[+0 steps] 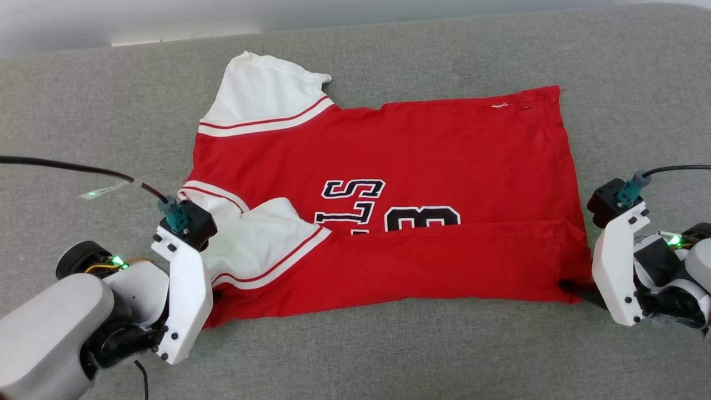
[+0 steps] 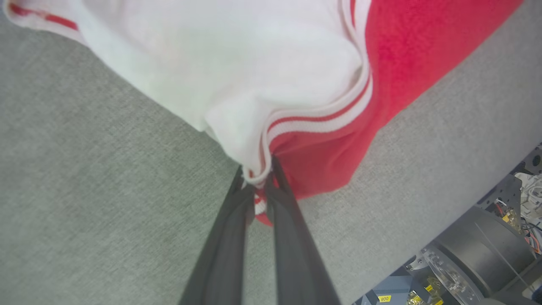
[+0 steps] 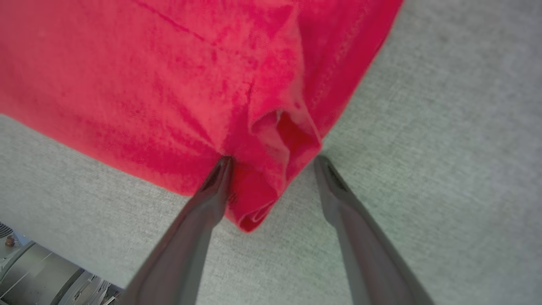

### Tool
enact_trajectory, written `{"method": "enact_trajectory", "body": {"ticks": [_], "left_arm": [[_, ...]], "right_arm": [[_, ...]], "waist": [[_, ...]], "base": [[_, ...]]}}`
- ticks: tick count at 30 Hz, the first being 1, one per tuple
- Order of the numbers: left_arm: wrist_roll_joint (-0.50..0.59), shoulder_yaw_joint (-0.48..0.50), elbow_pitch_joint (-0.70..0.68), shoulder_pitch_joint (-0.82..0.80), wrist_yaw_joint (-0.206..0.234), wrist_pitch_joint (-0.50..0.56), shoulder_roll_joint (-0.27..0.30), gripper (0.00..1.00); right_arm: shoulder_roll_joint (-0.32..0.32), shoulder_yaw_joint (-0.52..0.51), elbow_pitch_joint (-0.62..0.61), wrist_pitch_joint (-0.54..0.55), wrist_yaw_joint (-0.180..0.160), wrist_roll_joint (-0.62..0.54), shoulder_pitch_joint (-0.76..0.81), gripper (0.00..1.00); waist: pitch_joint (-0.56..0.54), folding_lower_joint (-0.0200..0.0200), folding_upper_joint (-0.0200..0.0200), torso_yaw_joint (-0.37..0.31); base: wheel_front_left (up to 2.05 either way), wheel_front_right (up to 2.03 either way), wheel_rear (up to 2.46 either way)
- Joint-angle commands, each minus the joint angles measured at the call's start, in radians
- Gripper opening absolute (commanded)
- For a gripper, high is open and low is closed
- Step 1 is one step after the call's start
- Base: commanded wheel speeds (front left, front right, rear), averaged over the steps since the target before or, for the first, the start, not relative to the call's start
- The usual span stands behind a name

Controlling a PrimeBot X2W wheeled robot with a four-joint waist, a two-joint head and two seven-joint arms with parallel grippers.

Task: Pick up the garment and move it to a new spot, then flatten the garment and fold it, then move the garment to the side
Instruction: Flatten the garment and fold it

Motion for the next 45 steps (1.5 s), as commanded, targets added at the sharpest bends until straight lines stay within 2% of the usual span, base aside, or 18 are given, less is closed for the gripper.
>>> {"method": "enact_trajectory", "body": {"ticks": [1,2,5,10,11,19,23,26,32,33,34,39,45], "left_arm": [[-0.004,0.002,0.003,0.006,0.002,-0.009,-0.002,0.0],[-0.01,0.003,0.007,0.013,0.003,-0.012,-0.002,0.0],[-0.022,0.007,0.019,0.029,0.003,-0.026,0.003,0.0],[-0.052,0.016,0.013,0.066,0.006,-0.044,0.023,0.0],[-0.052,0.016,0.013,0.066,0.006,-0.044,0.023,0.0],[-0.1,0.01,-0.059,0.152,0.023,-0.056,0.082,0.0],[-0.119,-0.004,-0.082,0.201,0.033,-0.062,0.098,0.0],[-0.121,-0.019,-0.079,0.235,0.036,-0.077,0.093,0.0],[-0.103,-0.04,-0.025,0.262,0.037,-0.106,0.055,0.0],[-0.099,-0.039,-0.017,0.258,0.038,-0.114,0.05,0.49],[-0.092,-0.034,-0.011,0.248,0.032,-0.125,0.049,1.0],[-0.123,0.032,-0.026,0.206,0.032,-0.179,0.058,1.0],[-0.068,0.113,-0.039,0.118,0.039,-0.257,0.103,1.0]], "right_arm": [[0.075,0.051,0.019,-0.022,0.001,0.012,0.081,0.47],[0.073,0.049,0.018,-0.042,0.001,0.013,0.071,0.0],[0.041,0.038,0.002,-0.094,0.002,0.019,0.042,0.0],[-0.054,0.024,-0.058,-0.153,0.0,0.037,0.022,0.0],[-0.054,0.024,-0.058,-0.153,0.0,0.037,0.022,0.0],[-0.201,0.026,-0.198,-0.164,0.0,0.086,0.08,0.0],[-0.251,0.022,-0.236,-0.153,0.0,0.112,0.134,0.0],[-0.251,0.025,-0.231,-0.149,0.0,0.118,0.177,0.0],[-0.182,0.022,-0.145,-0.17,0.0,0.1,0.224,0.0],[-0.172,0.018,-0.134,-0.179,0.0,0.095,0.229,0.26],[-0.163,0.011,-0.128,-0.195,0.0,0.088,0.23,1.0],[-0.161,-0.041,-0.137,-0.296,0.0,0.036,0.21,1.0],[-0.118,-0.199,-0.133,-0.547,0.0,-0.094,0.185,1.0]], "waist": [[-0.004,0.0002,-0.0001,-0.003],[-0.01,0.0002,-0.0001,-0.005],[-0.036,0.0002,-0.0001,-0.011],[-0.097,0.0002,-0.0001,-0.017],[-0.097,0.0002,-0.0001,-0.017],[-0.149,0.0002,-0.0001,-0.017],[-0.15,0.0002,-0.0001,-0.015],[-0.142,0.0002,-0.0001,-0.016],[-0.134,0.0002,-0.0001,-0.015],[-0.136,0.0002,-0.0001,-0.013],[-0.139,0.0002,-0.0001,-0.012],[-0.165,0.0002,-0.0001,-0.013],[-0.172,0.0002,-0.0001,-0.035]], "base": [[0.0,0.0,0.0],[0.0,0.0,0.0],[0.0,0.0,0.0],[0.0,0.0,0.0],[0.0,0.0,0.0],[0.0,0.0,0.0],[0.0,0.0,0.0],[0.0,0.0,0.0],[0.0,0.0,0.0],[0.0,0.0,0.0],[0.0,0.0,0.0],[0.0,0.0,0.0],[0.0,0.0,0.0]]}}
